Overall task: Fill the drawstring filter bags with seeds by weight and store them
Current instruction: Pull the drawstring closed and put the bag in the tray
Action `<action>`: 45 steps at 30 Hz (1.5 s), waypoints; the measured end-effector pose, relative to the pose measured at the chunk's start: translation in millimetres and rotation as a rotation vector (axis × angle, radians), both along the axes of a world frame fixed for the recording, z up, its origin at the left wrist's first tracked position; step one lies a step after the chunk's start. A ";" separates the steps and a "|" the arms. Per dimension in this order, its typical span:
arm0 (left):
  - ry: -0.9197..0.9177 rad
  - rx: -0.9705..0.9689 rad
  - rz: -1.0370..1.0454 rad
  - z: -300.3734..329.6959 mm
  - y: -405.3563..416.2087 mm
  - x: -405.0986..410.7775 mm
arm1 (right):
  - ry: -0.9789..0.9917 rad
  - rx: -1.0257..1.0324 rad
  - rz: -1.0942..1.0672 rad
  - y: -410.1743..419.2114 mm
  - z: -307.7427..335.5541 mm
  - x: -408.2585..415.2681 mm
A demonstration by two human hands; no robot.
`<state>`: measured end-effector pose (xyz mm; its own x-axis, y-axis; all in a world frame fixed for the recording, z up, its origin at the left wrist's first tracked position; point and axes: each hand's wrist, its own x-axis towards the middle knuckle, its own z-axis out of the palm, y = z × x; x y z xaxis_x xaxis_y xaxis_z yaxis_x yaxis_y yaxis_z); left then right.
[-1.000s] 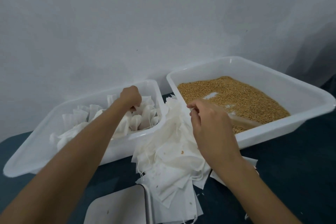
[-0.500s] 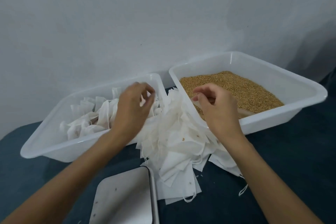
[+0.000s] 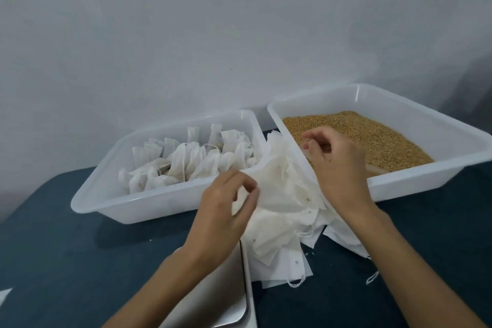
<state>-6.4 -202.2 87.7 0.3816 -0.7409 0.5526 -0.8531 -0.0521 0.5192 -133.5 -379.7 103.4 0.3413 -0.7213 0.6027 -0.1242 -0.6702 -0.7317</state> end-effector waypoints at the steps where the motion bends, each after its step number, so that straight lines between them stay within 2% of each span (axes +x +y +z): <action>1: 0.122 -0.037 0.013 -1.2 9.3 3.4 | 0.005 -0.114 -0.013 5.6 0.9 1.3; 3: 0.382 -0.108 -0.021 -4.5 25.4 8.7 | -0.014 -0.299 0.044 21.0 0.9 6.8; 5: 0.552 -0.168 -0.030 -7.8 36.0 9.1 | -0.048 -0.306 0.217 42.2 -4.3 13.0; 9: 0.658 -0.246 0.034 -16.1 47.9 13.3 | 0.015 0.142 0.685 75.6 -20.5 22.4; 13: 0.796 -0.356 0.141 -20.5 54.2 20.3 | 0.145 0.384 0.936 73.4 -30.7 26.9; 16: 0.848 -0.386 0.151 -21.9 57.3 22.4 | 0.230 0.462 0.958 72.2 -36.4 29.9; 19: 0.887 -0.391 0.141 -23.7 58.5 22.3 | 0.124 0.509 0.924 72.8 -36.7 31.9; 22: 0.906 -0.343 0.115 -25.6 56.7 16.8 | -0.020 0.640 0.883 69.1 -35.9 33.0; 24: 0.923 -0.362 0.121 -26.7 55.2 13.3 | -0.042 0.723 0.909 68.6 -36.9 34.0; 28: 0.919 -0.430 0.193 -26.4 55.7 14.4 | 0.063 0.827 1.047 71.4 -38.6 35.4; 30: 0.921 -0.442 0.200 -27.3 55.9 15.0 | 0.107 0.750 1.067 73.2 -42.6 34.9; 33: 0.898 -0.427 0.174 -30.1 55.0 11.4 | 0.075 0.692 0.976 73.8 -46.3 34.8; 38: 0.815 -0.356 0.221 -34.4 57.3 9.0 | -0.044 0.765 0.861 69.9 -43.4 33.9; 40: 0.702 -0.351 0.282 -33.8 58.2 6.2 | -0.054 0.751 0.819 70.7 -42.2 33.3; 42: 0.473 -0.391 0.321 -29.8 59.0 3.5 | -0.051 0.715 0.773 72.9 -40.4 32.4; 45: 0.157 -0.379 0.197 -25.8 59.3 0.0 | -0.043 0.624 0.752 77.9 -37.5 30.8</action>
<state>-6.4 -142.9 61.9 0.5962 -0.4018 0.6950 -0.7551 0.0133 0.6554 -102.7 -301.8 65.9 0.8292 -0.5182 0.2094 0.2124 -0.0545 -0.9757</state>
